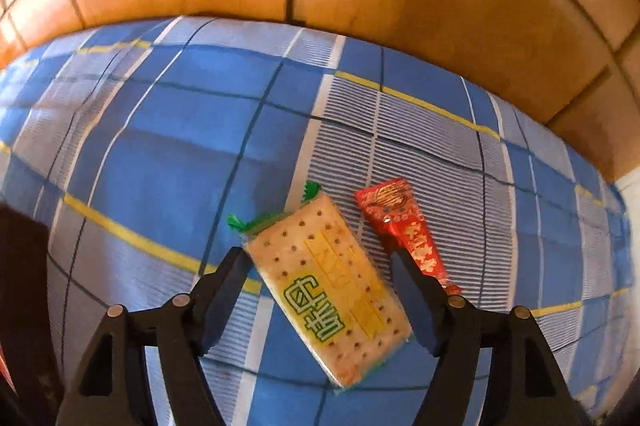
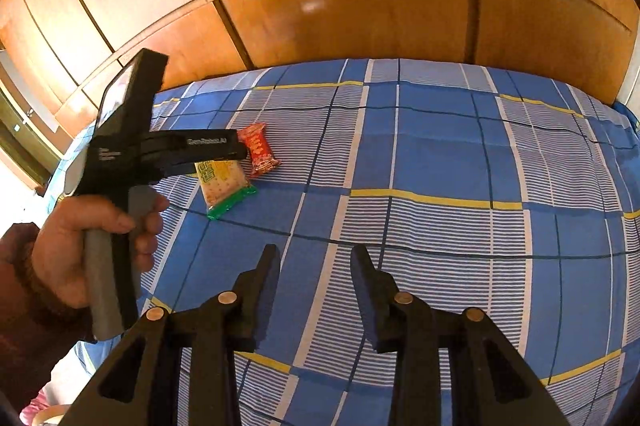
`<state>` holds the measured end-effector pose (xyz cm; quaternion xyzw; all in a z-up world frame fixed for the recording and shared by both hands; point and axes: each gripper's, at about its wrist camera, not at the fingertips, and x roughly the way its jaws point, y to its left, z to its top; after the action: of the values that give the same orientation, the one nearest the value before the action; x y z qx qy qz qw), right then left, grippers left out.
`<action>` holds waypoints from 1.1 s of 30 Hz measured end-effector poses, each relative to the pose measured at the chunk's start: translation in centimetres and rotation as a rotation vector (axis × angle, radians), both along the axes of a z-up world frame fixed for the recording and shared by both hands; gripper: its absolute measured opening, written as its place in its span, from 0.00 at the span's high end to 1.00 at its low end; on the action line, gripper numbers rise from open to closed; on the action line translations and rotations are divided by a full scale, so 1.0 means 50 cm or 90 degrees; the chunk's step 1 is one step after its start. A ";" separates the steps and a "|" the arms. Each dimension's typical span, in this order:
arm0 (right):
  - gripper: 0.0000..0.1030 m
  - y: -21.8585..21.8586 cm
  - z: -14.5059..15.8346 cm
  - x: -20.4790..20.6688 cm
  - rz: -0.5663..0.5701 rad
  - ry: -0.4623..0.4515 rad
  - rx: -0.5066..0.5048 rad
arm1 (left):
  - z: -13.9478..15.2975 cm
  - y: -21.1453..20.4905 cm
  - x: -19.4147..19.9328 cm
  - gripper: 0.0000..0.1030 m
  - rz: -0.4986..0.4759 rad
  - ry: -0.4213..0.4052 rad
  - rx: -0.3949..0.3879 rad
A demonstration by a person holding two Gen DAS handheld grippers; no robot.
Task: Organize snacks
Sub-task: 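Grasp the WEIDAN cracker packet with the left tool, then grasp the small red candy with the right tool while the left tool holds the cracker packet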
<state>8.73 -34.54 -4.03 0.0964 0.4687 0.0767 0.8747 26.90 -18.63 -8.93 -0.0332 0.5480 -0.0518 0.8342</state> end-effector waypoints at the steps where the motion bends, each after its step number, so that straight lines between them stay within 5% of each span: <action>1: 0.64 0.000 0.001 -0.001 0.000 -0.001 -0.001 | 0.001 0.002 -0.007 0.37 -0.010 -0.011 0.008; 4: 0.64 0.001 0.005 -0.003 0.002 -0.008 -0.003 | 0.006 0.013 -0.043 0.54 -0.046 -0.027 0.006; 9: 0.64 0.009 0.004 -0.006 0.010 -0.008 -0.017 | 0.017 0.053 -0.147 0.55 -0.097 -0.033 -0.009; 19: 0.64 0.024 -0.030 -0.002 0.023 0.020 -0.045 | 0.000 0.097 -0.381 0.54 -0.187 -0.100 0.048; 27: 0.64 0.062 -0.033 0.011 0.053 0.026 -0.042 | -0.019 0.109 -0.409 0.54 -0.193 -0.157 0.031; 33: 0.64 0.145 -0.014 0.118 0.093 -0.004 -0.049 | -0.022 0.111 -0.419 0.54 -0.194 -0.182 0.025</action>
<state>14.61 -27.29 -4.73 0.0276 0.4744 0.1227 0.8713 5.97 -13.10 -10.04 0.0743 0.4237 -0.1708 0.8864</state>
